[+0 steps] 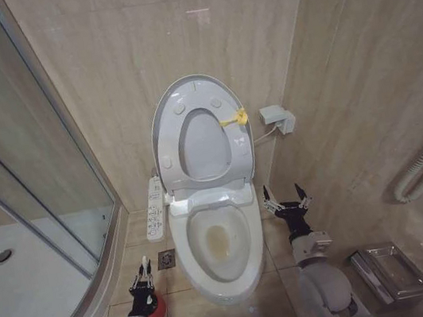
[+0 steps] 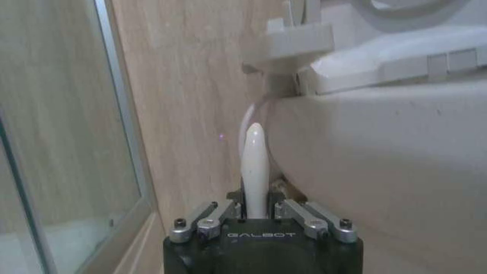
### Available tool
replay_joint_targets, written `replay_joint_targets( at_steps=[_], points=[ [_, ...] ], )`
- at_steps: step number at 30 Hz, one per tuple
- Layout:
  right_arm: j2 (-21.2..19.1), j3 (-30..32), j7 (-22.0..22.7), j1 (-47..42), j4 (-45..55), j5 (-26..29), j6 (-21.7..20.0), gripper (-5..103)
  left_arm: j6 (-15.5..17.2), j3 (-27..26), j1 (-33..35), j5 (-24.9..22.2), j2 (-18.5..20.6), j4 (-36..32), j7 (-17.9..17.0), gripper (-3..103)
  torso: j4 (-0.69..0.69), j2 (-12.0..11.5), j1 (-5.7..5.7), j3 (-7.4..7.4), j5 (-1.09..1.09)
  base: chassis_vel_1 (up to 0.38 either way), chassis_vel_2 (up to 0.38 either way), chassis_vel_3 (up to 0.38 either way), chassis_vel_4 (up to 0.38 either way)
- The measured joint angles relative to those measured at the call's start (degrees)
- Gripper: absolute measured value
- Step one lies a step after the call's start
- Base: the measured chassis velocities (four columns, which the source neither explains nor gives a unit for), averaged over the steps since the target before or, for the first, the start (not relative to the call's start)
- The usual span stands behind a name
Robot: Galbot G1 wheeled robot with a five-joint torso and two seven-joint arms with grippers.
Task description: Open the toilet lid, clean the toilet bowl with a toilet brush, close the toilet lid, and flush.
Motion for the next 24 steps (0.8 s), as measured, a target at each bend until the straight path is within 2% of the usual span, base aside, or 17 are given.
replay_joint_targets(
  at_steps=[5, 10, 12, 13, 22, 23, 24],
  points=[
    [0.0, 0.0, 0.0, 0.0, 0.0, 0.0, 0.0, 100, 0.2, 0.2, 0.7, 0.2, -0.1, -0.3, -0.6, 19, 0.0, 0.0, 0.0, 0.0, 0.0, 0.0, 0.0, 0.0, 0.0],
    [0.0, 0.0, 0.0, 0.0, 0.0, 0.0, 0.0, 100, 3.0, 0.1, 2.9, 0.6, 0.2, -3.2, -1.4, 19, 0.0, 0.0, 0.0, 0.0, 0.0, 0.0, 0.0, 0.0, 0.0],
    [0.0, 0.0, 0.0, 0.0, 0.0, 0.0, 0.0, 100, 3.2, 0.1, 3.1, 0.6, 0.2, -3.4, -1.4, 19, 0.01, 0.0, 0.0, 0.0, 0.0, 0.0, 0.0, 0.0, 0.0],
    [0.0, 0.0, 0.0, 0.0, 0.0, 0.0, 0.0, 100, 3.5, -0.2, 3.6, 0.7, 0.3, -4.1, -1.5, 36, 0.0, 0.0, 0.0, 0.0, 0.0, 0.0, 0.0, 0.0, 0.0],
    [0.0, 0.0, 0.0, 0.0, 0.0, 0.0, 0.0, 100, 4.7, -1.7, 6.7, 1.3, 0.1, -7.4, -1.6, 36, 0.0, 0.0, 0.0, 0.0, 0.0, 0.0, 0.0, 0.0, 0.0],
    [0.0, 0.0, 0.0, 0.0, 0.0, 0.0, 0.0, 100, 4.7, -2.0, 7.3, 1.6, 0.0, -8.0, -1.7, 68, 0.0, 0.0, 0.0, 0.0, 0.0, 0.0, 0.0, 0.0, 0.0],
    [0.0, 0.0, 0.0, 0.0, 0.0, 0.0, 0.0, 100, 4.7, -2.3, 7.7, 1.9, 0.0, -8.4, -1.7, 68, 0.0, 0.0, 0.0, 0.0, 0.0, 0.0, 0.0, 0.0, 0.0]
  ],
)
